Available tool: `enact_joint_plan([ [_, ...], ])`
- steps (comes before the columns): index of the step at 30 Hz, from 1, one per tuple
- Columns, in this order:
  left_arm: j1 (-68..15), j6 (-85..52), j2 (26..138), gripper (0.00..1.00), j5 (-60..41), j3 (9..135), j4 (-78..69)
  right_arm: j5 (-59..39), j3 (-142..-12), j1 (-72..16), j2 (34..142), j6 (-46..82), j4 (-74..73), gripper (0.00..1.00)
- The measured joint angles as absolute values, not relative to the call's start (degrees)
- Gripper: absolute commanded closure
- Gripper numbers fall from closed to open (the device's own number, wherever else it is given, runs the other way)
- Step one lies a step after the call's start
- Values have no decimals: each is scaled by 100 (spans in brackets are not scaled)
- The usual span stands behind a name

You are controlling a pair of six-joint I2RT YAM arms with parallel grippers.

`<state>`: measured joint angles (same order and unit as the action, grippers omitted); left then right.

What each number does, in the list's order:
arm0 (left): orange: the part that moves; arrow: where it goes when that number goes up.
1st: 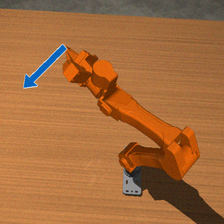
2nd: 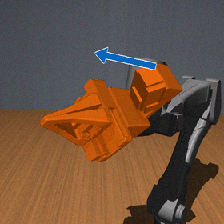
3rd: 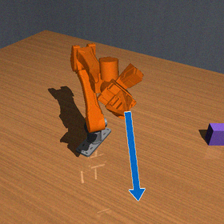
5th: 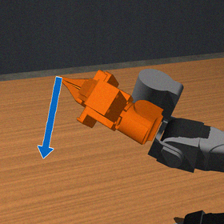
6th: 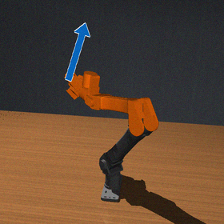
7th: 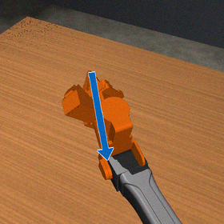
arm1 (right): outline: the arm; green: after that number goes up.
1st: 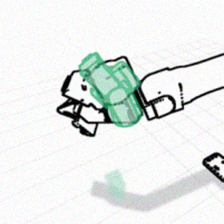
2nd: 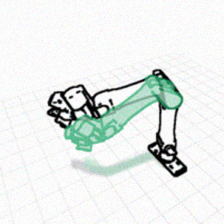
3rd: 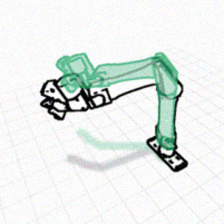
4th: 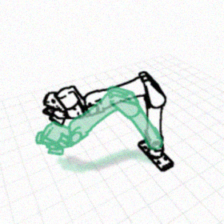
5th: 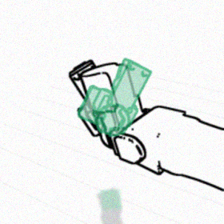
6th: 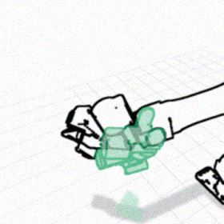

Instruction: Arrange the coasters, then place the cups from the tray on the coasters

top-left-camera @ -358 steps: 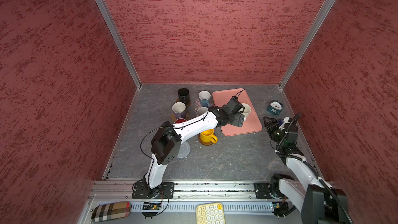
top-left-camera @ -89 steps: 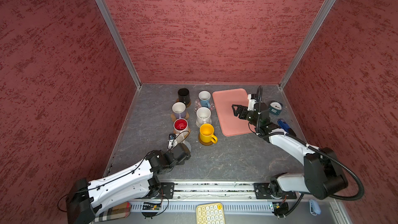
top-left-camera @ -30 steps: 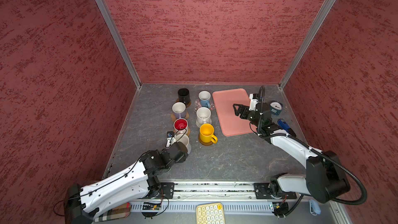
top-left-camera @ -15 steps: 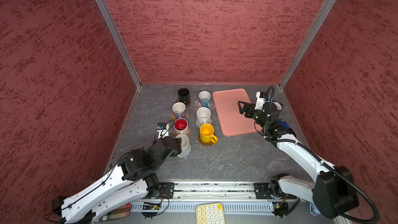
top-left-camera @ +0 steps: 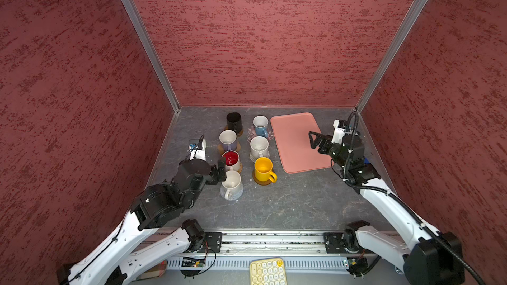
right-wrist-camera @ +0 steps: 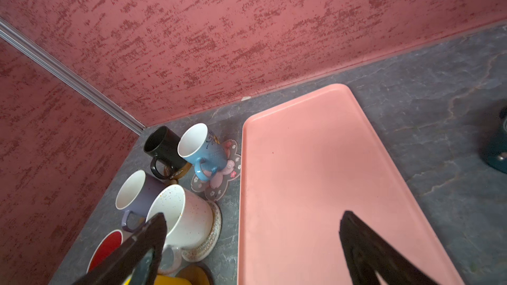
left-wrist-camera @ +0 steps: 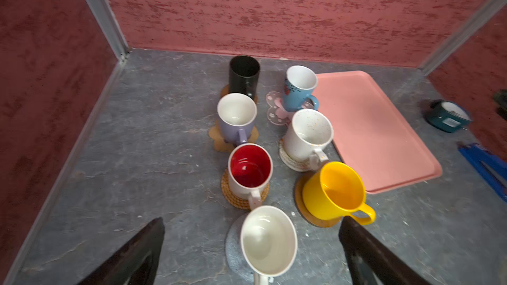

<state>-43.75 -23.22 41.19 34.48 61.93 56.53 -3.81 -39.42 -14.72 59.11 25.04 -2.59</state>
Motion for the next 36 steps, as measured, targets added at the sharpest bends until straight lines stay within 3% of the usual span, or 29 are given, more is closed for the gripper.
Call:
enact_joint_plan([
  [3,-3367,-2027,4377,0,2989,6228,5347,-281,-3726,-1472,5728,2467,-167,1],
  [8,-1293,-1997,4915,0,1267,6226,4678,235,-3190,-1472,5325,2237,-412,1],
  [13,276,-2303,6167,0,-248,6324,4077,902,-2418,-1472,5146,1852,-1284,1],
  [18,661,-2574,7113,0,-707,6401,3487,1518,-2543,-1446,5885,1350,-1916,1],
  [24,670,-2414,7402,0,-580,6276,2150,2012,-3162,-1223,7041,860,-2606,2],
  [36,784,-864,8283,0,-414,5426,491,1865,-3242,-27,7778,1105,-3177,2],
])
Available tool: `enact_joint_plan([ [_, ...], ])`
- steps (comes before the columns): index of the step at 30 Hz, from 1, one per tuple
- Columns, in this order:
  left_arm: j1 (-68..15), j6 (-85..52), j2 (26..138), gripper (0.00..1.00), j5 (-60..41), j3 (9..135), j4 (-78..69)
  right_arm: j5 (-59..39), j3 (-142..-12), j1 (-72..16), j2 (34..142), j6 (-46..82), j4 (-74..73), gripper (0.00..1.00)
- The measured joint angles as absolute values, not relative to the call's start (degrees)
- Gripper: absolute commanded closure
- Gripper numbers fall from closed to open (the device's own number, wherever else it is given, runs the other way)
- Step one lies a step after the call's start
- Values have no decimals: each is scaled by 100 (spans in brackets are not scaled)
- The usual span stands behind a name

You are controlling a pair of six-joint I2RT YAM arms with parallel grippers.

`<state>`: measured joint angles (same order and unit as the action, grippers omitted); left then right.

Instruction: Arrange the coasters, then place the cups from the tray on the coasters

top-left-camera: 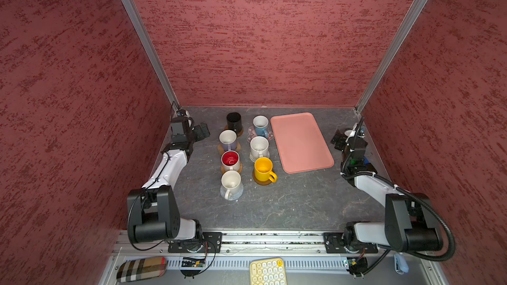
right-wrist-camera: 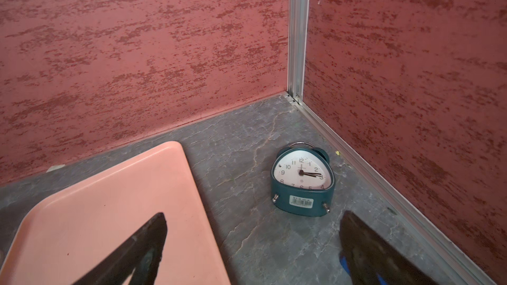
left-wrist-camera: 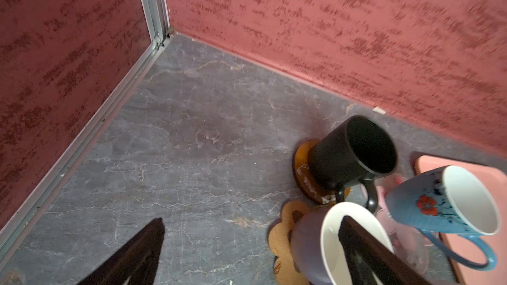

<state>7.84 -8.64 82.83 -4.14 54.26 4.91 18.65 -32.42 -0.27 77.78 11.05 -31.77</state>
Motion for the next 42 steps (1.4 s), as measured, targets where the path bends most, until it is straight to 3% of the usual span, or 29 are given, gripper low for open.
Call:
enact_joint_plan([
  [6,764,-648,9030,0,-598,5395,215,1632,-3232,172,8156,1313,-3356,2],
  [18,523,-403,9301,0,-464,4381,-1055,1525,-3089,397,8025,1269,-3535,2],
  [24,-158,-54,9037,0,325,3566,-2281,1522,-2829,397,7782,1197,-3557,2],
  [29,-137,-60,8613,0,764,2477,-3555,1575,-2624,397,7601,1153,-3638,2],
  [42,-102,-67,8613,0,934,2320,-4423,1758,-2001,397,7247,1109,-4141,2],
])
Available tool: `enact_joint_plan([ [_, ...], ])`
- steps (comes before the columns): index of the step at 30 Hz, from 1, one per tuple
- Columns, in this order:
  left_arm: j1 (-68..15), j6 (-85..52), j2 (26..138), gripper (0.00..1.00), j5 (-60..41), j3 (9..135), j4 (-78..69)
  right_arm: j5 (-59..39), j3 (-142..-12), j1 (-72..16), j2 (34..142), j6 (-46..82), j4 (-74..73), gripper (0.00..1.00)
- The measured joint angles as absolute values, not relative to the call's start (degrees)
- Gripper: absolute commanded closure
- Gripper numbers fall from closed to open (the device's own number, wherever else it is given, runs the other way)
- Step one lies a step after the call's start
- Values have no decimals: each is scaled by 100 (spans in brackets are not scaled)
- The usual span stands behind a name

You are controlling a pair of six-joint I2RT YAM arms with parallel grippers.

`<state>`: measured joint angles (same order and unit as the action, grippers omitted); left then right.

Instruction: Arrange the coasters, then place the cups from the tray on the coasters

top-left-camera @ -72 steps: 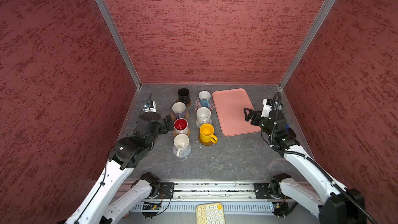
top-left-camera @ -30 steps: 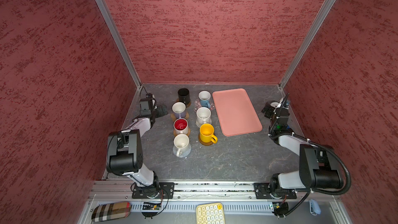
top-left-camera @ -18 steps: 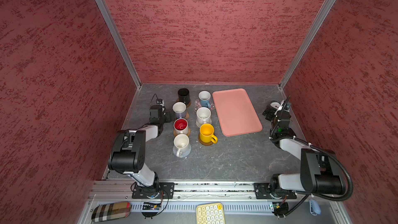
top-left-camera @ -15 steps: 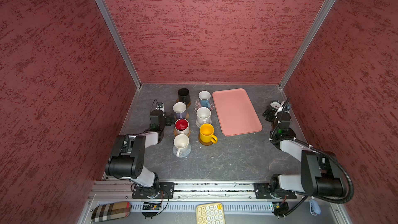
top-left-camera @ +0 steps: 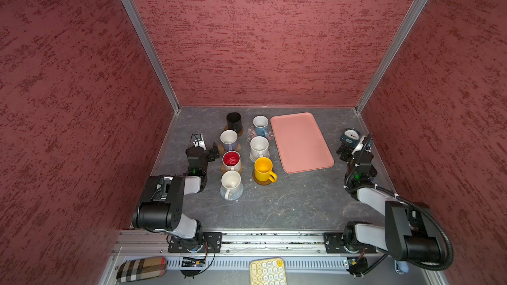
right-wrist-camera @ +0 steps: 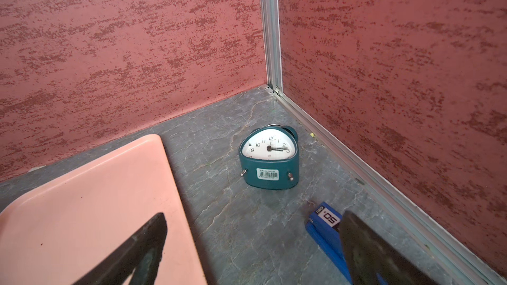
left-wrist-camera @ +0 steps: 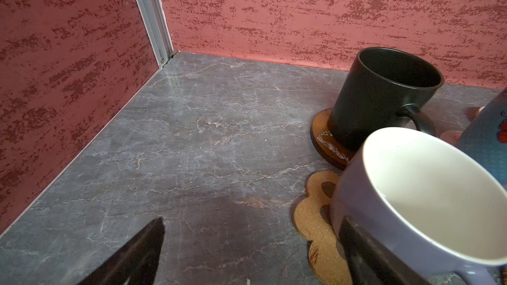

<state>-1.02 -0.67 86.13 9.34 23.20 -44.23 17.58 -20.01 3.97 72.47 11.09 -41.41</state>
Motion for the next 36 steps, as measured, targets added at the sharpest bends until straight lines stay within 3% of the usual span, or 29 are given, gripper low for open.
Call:
enact_joint_plan([
  [24,-121,-56,8582,0,950,1479,-5924,1415,-788,395,8318,784,-7157,1],
  [28,-130,-56,8829,0,945,1262,-6403,1280,-554,390,8978,716,-8038,1],
  [36,12,-123,8818,0,862,2036,-5747,1103,-1424,355,8956,613,-7231,1],
])
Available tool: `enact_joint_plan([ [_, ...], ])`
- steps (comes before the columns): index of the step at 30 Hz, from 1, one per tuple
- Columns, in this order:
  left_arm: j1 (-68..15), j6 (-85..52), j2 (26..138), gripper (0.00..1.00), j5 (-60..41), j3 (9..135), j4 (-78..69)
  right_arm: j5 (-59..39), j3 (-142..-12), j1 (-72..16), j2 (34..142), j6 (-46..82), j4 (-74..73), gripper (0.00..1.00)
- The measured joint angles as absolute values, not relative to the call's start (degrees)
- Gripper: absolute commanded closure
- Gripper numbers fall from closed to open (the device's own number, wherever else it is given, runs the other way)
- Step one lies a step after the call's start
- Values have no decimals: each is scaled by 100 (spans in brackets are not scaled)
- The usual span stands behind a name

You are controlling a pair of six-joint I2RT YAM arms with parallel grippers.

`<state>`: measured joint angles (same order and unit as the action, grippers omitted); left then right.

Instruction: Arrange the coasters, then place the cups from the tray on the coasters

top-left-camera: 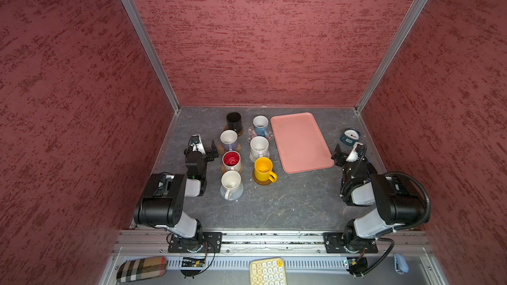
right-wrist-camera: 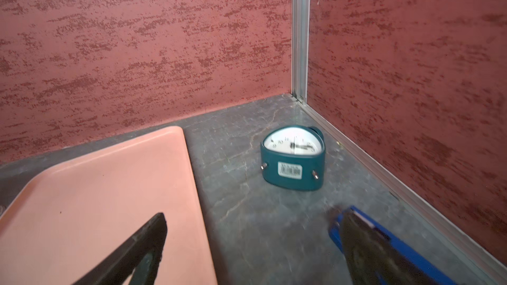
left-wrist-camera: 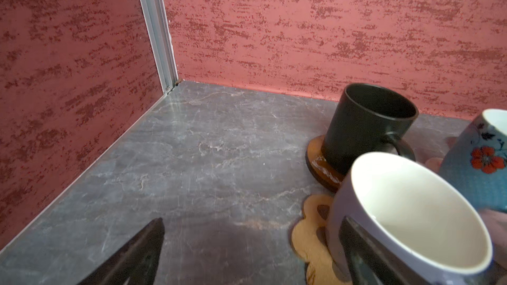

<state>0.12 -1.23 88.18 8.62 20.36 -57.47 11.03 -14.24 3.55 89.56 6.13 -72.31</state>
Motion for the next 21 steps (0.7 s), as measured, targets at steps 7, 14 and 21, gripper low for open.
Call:
enact_joint_plan([
  [7,64,-167,8816,0,797,2060,-5439,1055,-1553,333,8923,550,-6862,1],
  [14,64,-167,8816,0,777,2060,-5378,1055,-1551,318,8923,545,-6766,1],
  [21,27,-165,8816,0,786,2060,-5367,1068,-1551,217,8923,462,-6733,1],
])
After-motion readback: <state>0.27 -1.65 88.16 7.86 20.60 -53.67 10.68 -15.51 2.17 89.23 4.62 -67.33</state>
